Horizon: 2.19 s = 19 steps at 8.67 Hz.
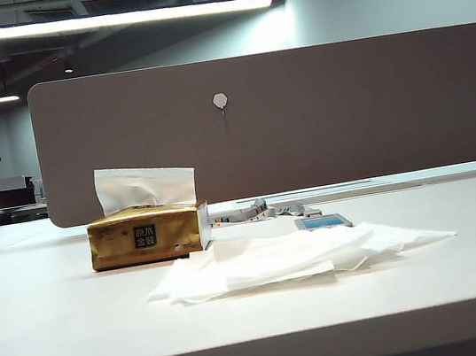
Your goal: Pull out a tissue from the tissue box and use it to cover the ID card on the tabletop.
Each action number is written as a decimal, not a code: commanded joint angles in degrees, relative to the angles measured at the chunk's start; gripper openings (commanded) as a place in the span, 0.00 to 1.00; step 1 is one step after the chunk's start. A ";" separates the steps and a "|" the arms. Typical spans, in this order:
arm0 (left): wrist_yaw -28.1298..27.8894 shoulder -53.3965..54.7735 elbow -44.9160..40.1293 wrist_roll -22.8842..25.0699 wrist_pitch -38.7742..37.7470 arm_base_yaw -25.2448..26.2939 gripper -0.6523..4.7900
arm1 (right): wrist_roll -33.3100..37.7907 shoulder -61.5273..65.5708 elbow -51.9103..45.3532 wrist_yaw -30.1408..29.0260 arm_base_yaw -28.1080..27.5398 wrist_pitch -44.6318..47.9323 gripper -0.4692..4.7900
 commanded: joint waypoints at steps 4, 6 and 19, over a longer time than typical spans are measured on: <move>-0.15 0.04 0.24 -0.02 0.66 -0.02 0.11 | 0.00 -0.07 -0.02 -0.15 0.00 0.61 0.08; 4.22 0.04 0.24 0.00 1.14 -0.02 0.11 | 0.00 -0.07 -0.02 1.22 0.00 4.59 0.08; 12.96 0.04 0.24 -1.29 4.17 -0.07 0.11 | -2.64 11.30 21.75 -18.12 0.07 10.67 0.08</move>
